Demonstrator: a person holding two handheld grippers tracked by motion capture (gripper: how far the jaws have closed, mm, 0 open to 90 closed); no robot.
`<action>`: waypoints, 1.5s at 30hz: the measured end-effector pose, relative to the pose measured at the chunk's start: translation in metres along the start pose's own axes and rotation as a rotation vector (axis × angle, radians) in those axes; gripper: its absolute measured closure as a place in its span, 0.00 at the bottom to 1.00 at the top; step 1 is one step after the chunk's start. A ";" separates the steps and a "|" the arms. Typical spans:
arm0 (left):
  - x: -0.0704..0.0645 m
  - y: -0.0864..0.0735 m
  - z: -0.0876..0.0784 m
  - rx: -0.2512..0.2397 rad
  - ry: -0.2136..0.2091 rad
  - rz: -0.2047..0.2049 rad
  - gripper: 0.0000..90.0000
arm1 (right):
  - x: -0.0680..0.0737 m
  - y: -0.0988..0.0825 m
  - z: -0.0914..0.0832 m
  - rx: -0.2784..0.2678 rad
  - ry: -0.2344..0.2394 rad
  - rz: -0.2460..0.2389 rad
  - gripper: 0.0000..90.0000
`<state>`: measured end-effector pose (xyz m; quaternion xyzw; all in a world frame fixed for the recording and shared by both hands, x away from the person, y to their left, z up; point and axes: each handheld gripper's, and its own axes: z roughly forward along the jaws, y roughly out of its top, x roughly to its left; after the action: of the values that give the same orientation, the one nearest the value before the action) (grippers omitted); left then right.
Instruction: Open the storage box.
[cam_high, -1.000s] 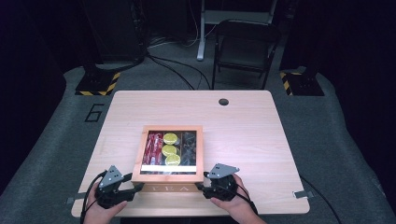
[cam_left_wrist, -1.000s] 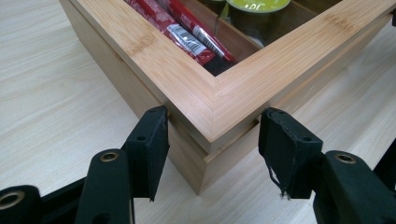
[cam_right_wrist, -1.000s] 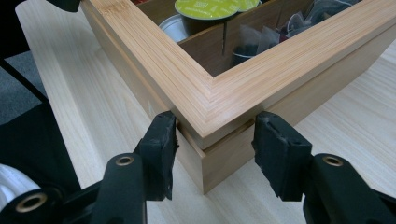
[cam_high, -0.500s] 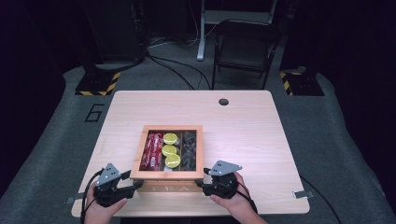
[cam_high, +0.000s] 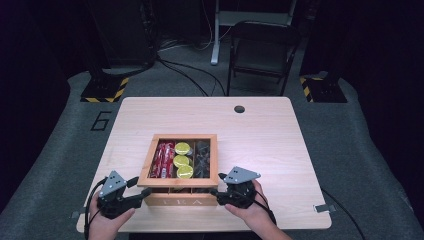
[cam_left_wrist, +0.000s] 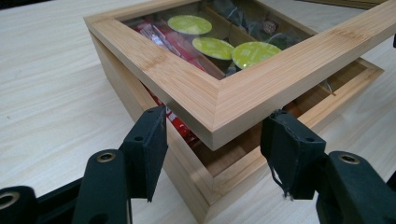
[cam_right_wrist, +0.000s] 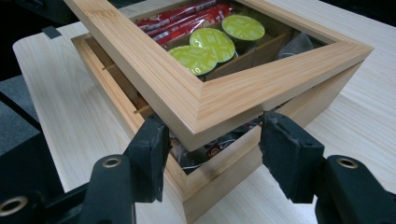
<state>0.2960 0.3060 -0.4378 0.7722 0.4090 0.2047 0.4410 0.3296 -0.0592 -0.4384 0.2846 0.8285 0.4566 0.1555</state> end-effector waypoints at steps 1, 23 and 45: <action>0.000 0.001 -0.001 -0.002 -0.001 -0.002 0.46 | 0.000 0.001 -0.001 0.004 0.000 0.009 0.47; 0.007 0.027 -0.009 -0.060 -0.006 -0.009 0.47 | -0.017 0.018 0.008 -0.041 -0.054 -0.025 0.48; 0.021 0.040 -0.001 -0.099 0.026 0.004 0.51 | -0.025 0.039 -0.002 -0.120 -0.076 -0.014 0.56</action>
<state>0.3259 0.3122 -0.4040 0.7476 0.4025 0.2358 0.4727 0.3608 -0.0595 -0.4040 0.2864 0.7950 0.4931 0.2068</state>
